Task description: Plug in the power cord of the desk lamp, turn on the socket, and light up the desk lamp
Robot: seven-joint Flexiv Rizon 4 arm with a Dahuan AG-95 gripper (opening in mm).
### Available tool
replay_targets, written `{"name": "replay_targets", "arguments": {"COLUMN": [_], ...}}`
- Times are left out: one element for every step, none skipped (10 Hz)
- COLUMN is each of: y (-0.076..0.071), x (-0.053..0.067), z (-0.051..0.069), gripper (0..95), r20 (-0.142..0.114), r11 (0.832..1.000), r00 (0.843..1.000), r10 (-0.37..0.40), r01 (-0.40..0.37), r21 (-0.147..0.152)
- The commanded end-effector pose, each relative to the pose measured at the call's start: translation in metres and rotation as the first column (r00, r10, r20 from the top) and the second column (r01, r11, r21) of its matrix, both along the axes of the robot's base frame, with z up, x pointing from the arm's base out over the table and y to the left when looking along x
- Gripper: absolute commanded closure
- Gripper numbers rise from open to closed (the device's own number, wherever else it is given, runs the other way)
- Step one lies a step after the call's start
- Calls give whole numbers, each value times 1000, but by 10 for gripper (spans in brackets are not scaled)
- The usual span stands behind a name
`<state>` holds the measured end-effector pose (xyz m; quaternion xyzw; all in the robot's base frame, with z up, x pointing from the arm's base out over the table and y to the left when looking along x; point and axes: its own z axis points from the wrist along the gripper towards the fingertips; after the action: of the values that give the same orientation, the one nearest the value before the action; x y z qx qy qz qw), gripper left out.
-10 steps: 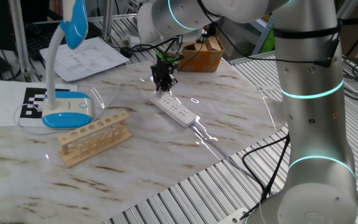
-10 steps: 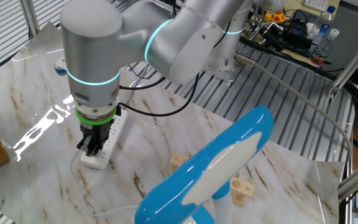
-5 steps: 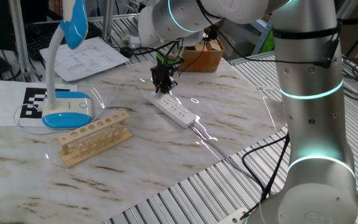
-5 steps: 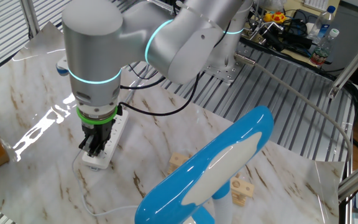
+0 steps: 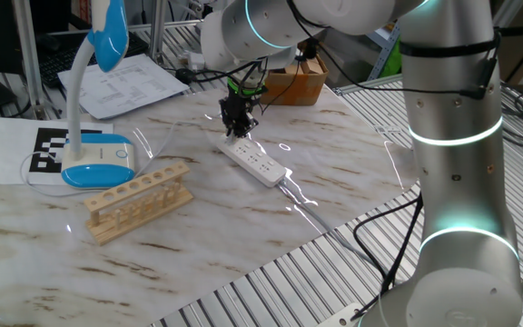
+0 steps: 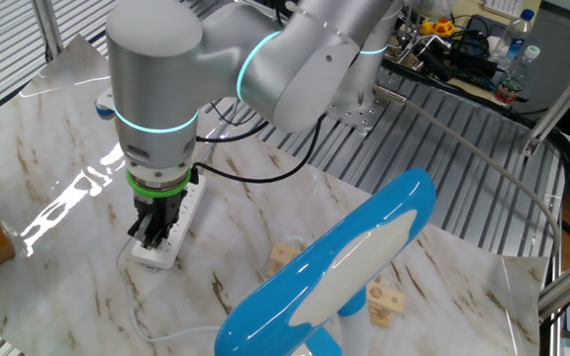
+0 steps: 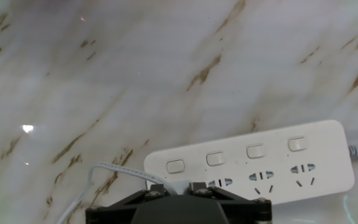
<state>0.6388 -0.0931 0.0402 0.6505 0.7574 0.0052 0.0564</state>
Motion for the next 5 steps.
{"name": "replay_targets", "arguments": {"y": [3, 4, 4, 4, 4], "x": [-1, 0, 0, 0, 0], "z": [0, -1, -2, -2, -2], "gripper": [570, 570, 380, 380, 380], "r20": [-18, -20, -20, -20, -22], "r11": [1000, 1000, 1000, 1000, 1000], "r00": [1000, 1000, 1000, 1000, 1000], "r10": [4, 8, 11, 11, 12], "r01": [-4, -8, -11, -10, -12], "r21": [15, 21, 20, 20, 18]}}
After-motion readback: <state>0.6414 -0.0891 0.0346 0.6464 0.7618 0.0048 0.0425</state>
